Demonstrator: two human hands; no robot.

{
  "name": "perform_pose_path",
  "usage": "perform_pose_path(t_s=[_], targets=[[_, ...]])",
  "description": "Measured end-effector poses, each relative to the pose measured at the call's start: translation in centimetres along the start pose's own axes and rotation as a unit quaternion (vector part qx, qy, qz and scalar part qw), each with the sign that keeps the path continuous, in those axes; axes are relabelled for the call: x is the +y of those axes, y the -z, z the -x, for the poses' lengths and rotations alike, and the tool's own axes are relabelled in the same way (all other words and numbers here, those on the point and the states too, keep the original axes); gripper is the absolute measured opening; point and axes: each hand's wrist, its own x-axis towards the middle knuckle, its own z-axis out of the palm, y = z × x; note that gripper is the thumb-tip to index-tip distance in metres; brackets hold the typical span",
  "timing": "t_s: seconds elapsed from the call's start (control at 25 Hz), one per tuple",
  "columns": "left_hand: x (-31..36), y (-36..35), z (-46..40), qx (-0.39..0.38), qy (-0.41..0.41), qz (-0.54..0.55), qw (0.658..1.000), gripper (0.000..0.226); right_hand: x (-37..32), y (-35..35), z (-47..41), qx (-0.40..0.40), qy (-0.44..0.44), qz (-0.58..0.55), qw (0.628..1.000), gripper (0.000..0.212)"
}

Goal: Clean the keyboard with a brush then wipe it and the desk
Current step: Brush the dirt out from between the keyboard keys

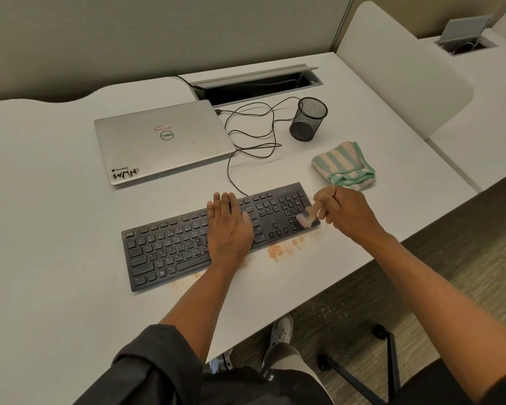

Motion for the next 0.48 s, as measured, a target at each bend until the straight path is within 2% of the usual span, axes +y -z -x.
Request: perform_pose_path(t_s=[0.12, 0.36, 0.48], targets=[[0.0, 0.1, 0.0, -0.003, 0.001, 0.001, 1.0, 0.063, -0.9, -0.6, -0.7, 0.033, 0.0, -0.03, 0.999, 0.023], [-0.1, 0.0, 0.0, -0.009, -0.001, 0.003, 1.0, 0.063, 0.1, -1.4, 1.2, 0.002, -0.03, -0.032, 0.999, 0.026], [-0.1, 0.0, 0.1, -0.003, -0.002, 0.009, 1.0, 0.063, 0.3, -1.0, 1.5, 0.042, -0.037, -0.043, 0.998, 0.024]])
